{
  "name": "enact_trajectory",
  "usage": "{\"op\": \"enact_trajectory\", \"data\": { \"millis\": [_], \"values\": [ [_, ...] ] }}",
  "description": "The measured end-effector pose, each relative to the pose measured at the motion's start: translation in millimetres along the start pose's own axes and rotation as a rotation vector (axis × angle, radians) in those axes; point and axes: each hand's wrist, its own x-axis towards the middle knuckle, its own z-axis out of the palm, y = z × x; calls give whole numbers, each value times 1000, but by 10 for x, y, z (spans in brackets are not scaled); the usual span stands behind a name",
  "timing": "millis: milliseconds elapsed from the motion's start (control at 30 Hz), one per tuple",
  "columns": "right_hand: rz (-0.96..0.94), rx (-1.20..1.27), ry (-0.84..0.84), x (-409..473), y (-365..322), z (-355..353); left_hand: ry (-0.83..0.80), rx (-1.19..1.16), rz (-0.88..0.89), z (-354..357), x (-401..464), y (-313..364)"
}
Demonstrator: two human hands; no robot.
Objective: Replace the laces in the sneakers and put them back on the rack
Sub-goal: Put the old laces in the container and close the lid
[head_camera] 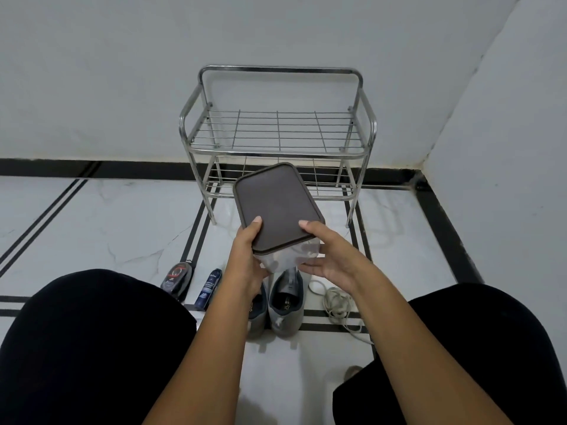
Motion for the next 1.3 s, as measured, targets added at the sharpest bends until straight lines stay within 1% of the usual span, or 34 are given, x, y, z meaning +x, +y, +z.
{"op": "enact_trajectory", "data": {
  "millis": [67,133,233,300,367,400,467,567,633,667,800,867,1000,1133,1200,1300],
  "values": [
    [-36,19,42,44,63,20,-6,9,29,-25,24,4],
    [-47,17,0,48,71,-42,-27,4,48,-56,36,5],
    [-13,-50,-77,38,6,-166,-139,-2,63,-129,52,-9],
    [-68,33,-48,56,-29,-207,-235,19,50,-153,35,-44],
    [-149,139,21,109,-51,-235,-284,62,18,-143,5,-95],
    [-189,143,28,106,-71,-238,-268,86,0,-126,-3,-111],
    [-222,50,-14,97,-87,-268,-208,87,-23,-89,-37,-74],
    [-153,-105,-146,69,-58,-274,-165,-30,-24,-111,-87,119],
    [-87,-139,-220,57,-14,-209,-138,-68,-41,-174,-68,185],
    [-69,-135,-226,61,11,-165,-131,-62,-42,-191,-61,183],
    [-82,-47,-115,77,-8,-58,-144,27,-111,-121,-76,66],
    [-41,16,-80,46,-44,-66,-165,58,-148,-81,-95,22],
    [-2,98,-65,32,-37,-45,-172,70,-142,-23,-108,6],
    [-43,116,73,76,-19,-29,-117,82,-109,5,-77,-6],
    [-41,116,51,87,-21,-58,-111,89,-108,2,-59,-20],
    [-14,67,-53,39,-64,-83,-61,81,-123,-10,-8,-9]
  ]
}}
